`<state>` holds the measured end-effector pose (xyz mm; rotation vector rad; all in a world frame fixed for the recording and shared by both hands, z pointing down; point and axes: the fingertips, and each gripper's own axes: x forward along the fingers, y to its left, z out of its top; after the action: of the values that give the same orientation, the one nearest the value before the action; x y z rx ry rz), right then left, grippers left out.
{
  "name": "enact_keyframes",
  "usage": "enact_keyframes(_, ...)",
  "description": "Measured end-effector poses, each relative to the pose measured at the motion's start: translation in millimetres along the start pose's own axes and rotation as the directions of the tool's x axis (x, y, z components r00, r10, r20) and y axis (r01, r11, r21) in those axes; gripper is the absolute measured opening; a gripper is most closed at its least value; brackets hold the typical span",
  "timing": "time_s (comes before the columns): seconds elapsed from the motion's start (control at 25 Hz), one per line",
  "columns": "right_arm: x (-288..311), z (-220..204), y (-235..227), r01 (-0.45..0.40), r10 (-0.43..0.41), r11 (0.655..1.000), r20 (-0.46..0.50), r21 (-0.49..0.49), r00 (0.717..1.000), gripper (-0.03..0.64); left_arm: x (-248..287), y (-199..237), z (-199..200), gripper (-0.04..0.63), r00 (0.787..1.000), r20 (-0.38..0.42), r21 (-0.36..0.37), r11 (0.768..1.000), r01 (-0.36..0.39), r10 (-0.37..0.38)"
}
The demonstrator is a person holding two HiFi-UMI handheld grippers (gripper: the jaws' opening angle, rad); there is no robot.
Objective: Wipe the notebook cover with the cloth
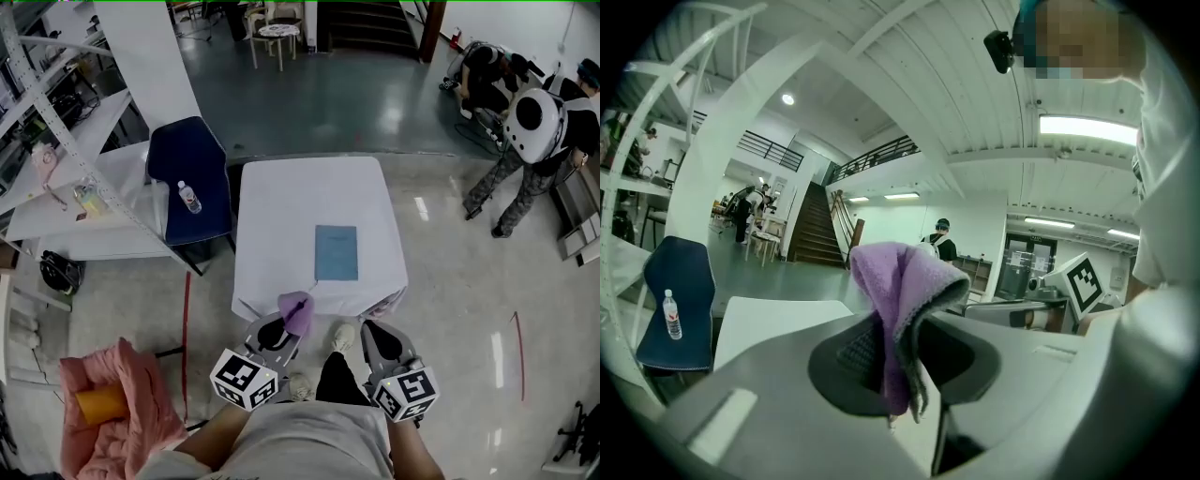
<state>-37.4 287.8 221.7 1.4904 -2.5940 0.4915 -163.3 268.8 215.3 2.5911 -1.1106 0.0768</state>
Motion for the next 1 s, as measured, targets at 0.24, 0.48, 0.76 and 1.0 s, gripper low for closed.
enact_keyframes(0.24,34.5,14.9,-37.4,-0.015,0.015,1.000,-0.008,-0.005,1.000,0.014,45.0,21.0,9.5,0.078,1.000,-0.008,0.003,1.000,-0.011,0.011)
enact_keyframes(0.48,83.4,41.4,-86.1,-0.048,0.048,0.998,-0.004,-0.031,0.999,0.014,101.8,50.6,33.3,0.078,0.999,0.003,0.016,0.999,-0.037,0.037)
enact_keyframes(0.76,121.3,79.5,-145.0,-0.076,0.076,0.996,0.002,-0.055,0.997,0.014,161.1,72.1,56.3,0.078,0.997,0.020,0.009,0.998,-0.069,0.068)
enact_keyframes(1.0,143.8,92.5,-182.2,-0.117,0.117,0.991,0.005,-0.063,0.993,0.014,197.4,80.6,60.1,0.078,0.994,0.022,0.005,0.995,-0.104,0.104)
